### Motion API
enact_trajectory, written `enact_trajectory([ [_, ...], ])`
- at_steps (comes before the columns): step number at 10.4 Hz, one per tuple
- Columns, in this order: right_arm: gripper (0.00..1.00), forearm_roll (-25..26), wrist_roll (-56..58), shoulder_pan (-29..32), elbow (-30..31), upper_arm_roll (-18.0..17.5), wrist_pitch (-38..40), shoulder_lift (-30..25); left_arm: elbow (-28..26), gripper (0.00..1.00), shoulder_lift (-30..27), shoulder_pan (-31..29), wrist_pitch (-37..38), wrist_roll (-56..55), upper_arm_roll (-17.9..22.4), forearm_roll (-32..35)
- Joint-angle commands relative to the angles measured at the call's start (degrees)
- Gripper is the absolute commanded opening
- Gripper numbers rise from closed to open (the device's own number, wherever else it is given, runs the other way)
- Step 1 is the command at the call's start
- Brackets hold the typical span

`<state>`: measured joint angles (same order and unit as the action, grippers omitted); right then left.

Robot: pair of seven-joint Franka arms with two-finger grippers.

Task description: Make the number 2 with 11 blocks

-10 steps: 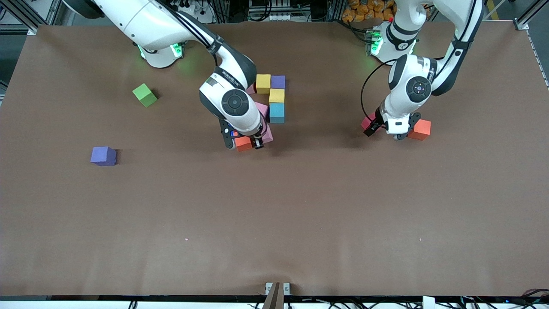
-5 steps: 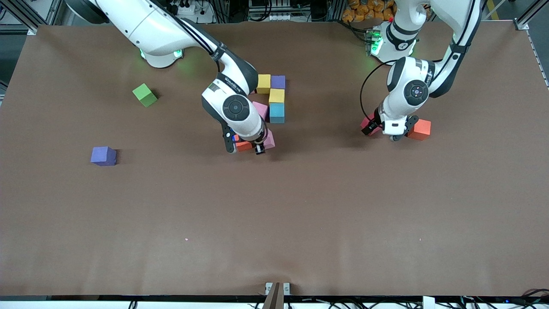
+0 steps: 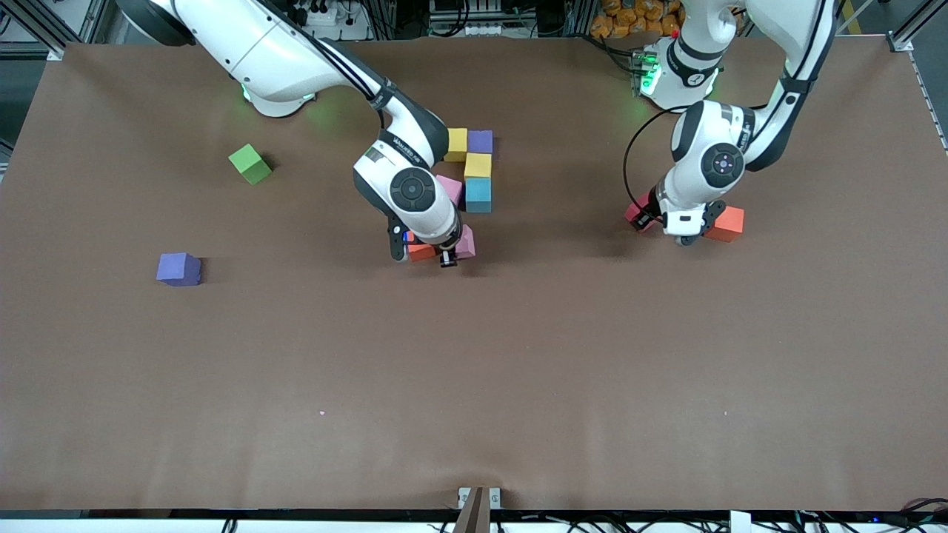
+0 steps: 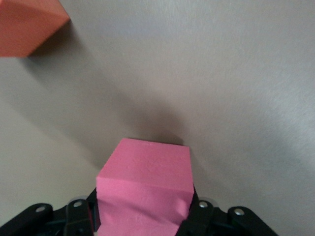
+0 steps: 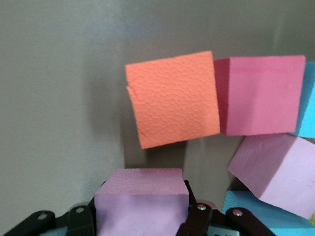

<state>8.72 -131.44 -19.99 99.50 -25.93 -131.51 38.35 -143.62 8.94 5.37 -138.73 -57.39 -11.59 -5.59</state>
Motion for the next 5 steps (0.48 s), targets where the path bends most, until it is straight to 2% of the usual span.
enact_trajectory([
  [1,0.00,1.98,-4.15,-2.41,-0.53,0.97,0.29,0.68,6.40,0.10,-1.21,-2.03,9.51,0.52,-0.28,-1.35],
  [3,0.00,5.85,-8.55,-2.86,-0.44,0.97,0.64,1.11,7.64,0.10,-1.12,-1.85,9.71,0.35,-0.36,-2.49],
  [5,0.00,6.13,-8.57,-2.86,-0.36,0.97,0.91,1.12,9.05,0.10,-0.86,-0.63,9.80,-0.96,-0.97,-3.03],
])
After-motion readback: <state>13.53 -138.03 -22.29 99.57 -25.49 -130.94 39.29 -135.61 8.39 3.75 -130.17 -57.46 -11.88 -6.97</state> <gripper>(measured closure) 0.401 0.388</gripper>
